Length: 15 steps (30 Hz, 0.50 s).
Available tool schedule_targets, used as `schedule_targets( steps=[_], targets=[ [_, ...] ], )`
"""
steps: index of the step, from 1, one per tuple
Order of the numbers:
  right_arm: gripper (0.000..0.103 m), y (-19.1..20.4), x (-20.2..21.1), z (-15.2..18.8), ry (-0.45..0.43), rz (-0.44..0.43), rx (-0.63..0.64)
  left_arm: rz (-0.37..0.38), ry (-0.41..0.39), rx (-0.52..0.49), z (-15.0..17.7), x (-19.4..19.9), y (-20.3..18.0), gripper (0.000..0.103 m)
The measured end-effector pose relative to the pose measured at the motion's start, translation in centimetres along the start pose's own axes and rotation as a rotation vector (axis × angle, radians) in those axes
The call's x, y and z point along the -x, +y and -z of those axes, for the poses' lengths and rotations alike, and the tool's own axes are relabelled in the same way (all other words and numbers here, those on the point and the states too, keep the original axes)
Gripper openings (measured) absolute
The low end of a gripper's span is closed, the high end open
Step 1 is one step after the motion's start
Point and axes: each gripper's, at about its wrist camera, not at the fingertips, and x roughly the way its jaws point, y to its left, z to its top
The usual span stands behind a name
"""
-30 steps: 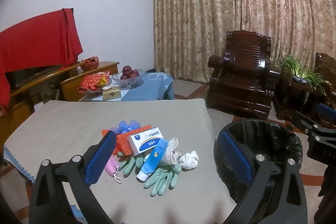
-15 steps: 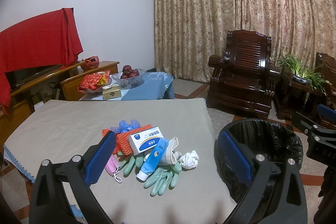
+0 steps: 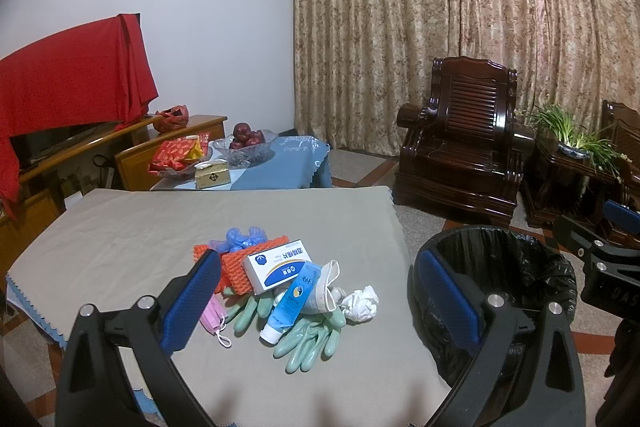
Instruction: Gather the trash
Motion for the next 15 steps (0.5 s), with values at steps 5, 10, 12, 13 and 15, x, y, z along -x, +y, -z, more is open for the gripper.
schedule_targets(
  steps=[5, 10, 12, 13, 15],
  targets=[
    [0.098, 0.04, -0.05, -0.02, 0.001, 0.002, -0.001, 0.000, 0.000, 0.002, 0.15, -0.45, 0.06, 0.097],
    [0.098, 0.10, -0.07, -0.10, 0.003, 0.001, 0.000, 0.001, 0.001, 0.001, -0.05, 0.00, 0.05, 0.097],
    [0.098, 0.06, -0.06, -0.12, 0.003, 0.001, -0.001, 0.001, 0.002, 0.002, 0.01, -0.22, 0.11, 0.097],
    [0.098, 0.04, -0.06, -0.14, 0.004, 0.001, -0.001, 0.001, 0.001, 0.000, -0.03, -0.05, 0.06, 0.097],
    [0.098, 0.01, -0.04, -0.13, 0.004, 0.001, 0.000, 0.001, 0.001, 0.001, 0.02, -0.20, 0.07, 0.097]
  ],
)
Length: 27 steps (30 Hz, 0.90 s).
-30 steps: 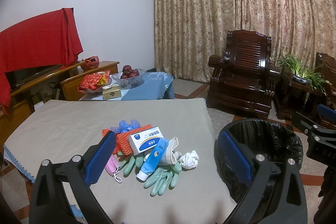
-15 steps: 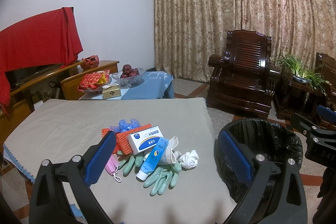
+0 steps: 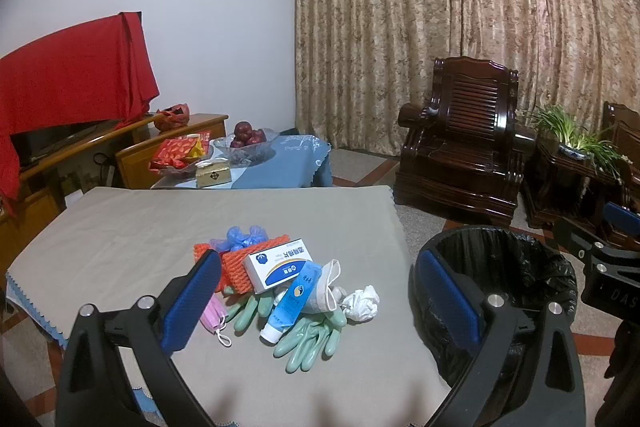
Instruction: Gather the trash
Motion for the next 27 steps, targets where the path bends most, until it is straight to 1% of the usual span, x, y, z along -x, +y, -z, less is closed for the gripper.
schedule_targets(
  steps=[2, 5, 6, 8, 27],
  targets=[
    [0.098, -0.1, -0.4, 0.7, 0.001, 0.001, 0.000, 0.000, 0.000, -0.001, 0.1, -0.1, 0.0, 0.097],
    [0.098, -0.1, -0.4, 0.7, 0.003, 0.001, -0.001, 0.000, 0.001, -0.001, 0.2, -0.3, -0.1, 0.097],
    [0.098, 0.9, -1.2, 1.6, 0.007, 0.003, -0.001, 0.002, 0.002, 0.000, 0.0, -0.2, 0.1, 0.097],
    [0.098, 0.9, -1.3, 1.8, 0.009, 0.003, -0.001, 0.002, 0.002, 0.001, 0.0, 0.0, 0.1, 0.097],
    [0.098, 0.9, -1.3, 1.7, 0.010, 0.002, -0.001, 0.003, 0.002, 0.003, -0.1, 0.0, 0.1, 0.097]
  ],
)
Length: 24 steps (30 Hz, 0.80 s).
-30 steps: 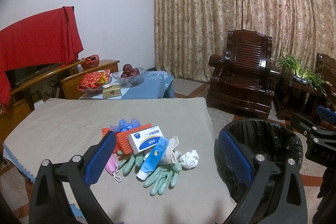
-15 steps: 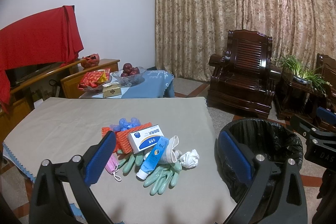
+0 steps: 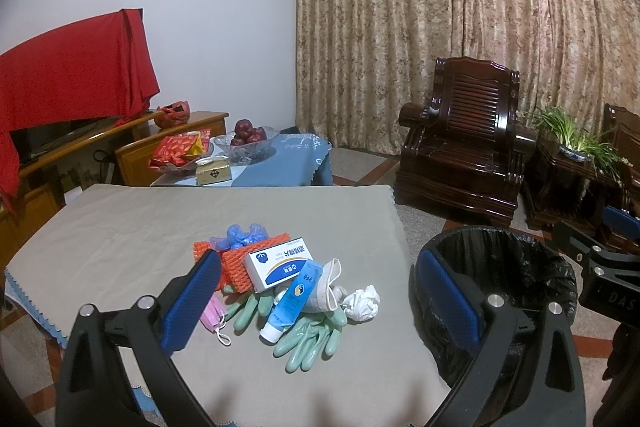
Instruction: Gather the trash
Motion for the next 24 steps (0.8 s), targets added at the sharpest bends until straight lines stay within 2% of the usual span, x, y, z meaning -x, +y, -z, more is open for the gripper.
schedule_targets(
  steps=[14, 17, 24],
  targets=[
    [0.098, 1.7, -1.2, 0.1, 0.009, -0.033, 0.020, -0.005, 0.006, 0.003, 0.6, -0.1, 0.1, 0.097],
    [0.098, 2.4, -1.7, 0.0, 0.014, -0.060, 0.025, -0.038, 0.011, 0.011, 0.6, -0.6, 1.3, 0.097],
    [0.098, 6.3, -4.4, 0.4, 0.056, -0.172, 0.060, -0.169, 0.032, 0.054, 2.4, -2.4, 6.3, 0.097]
  ],
)
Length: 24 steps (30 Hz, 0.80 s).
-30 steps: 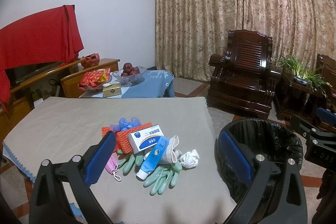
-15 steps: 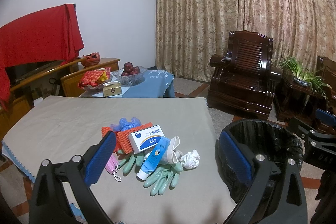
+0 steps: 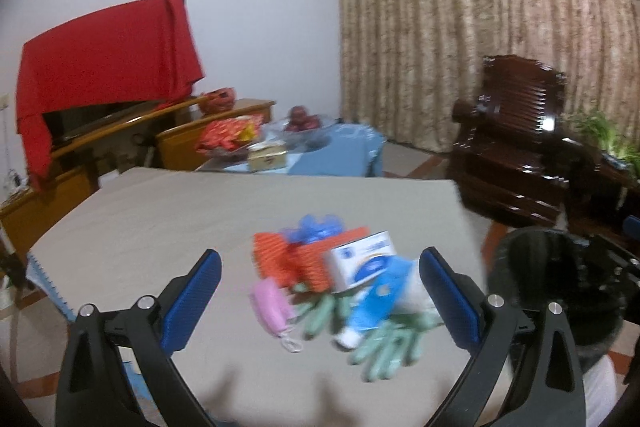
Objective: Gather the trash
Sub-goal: 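Grasp the white tissue with the right tool while the left tool approaches the blue tube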
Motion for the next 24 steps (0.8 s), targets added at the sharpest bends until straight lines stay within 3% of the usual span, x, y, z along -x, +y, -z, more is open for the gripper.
schedule_targets(
  steps=[5, 7, 10, 16, 24],
  targets=[
    [0.095, 3.2, -3.3, 0.5, 0.039, -0.085, 0.039, -0.041, 0.034, 0.025, 1.4, -2.0, 2.6, 0.097],
    [0.084, 4.7, -4.8, 1.1, 0.064, -0.123, 0.062, -0.051, 0.038, 0.022, 1.6, -2.5, 3.4, 0.097],
    [0.076, 6.1, -7.5, 2.1, 0.118, -0.166, 0.083, -0.062, 0.048, 0.017, 2.4, -3.3, 4.1, 0.097],
    [0.057, 6.2, -12.3, 4.6, 0.204, -0.160, 0.100, -0.047, 0.082, 0.019, 3.3, -5.9, 5.4, 0.097],
    [0.055, 5.5, -16.9, 6.8, 0.277, -0.133, 0.132, 0.020, 0.106, 0.051, 4.0, -8.9, 4.7, 0.097]
  ],
)
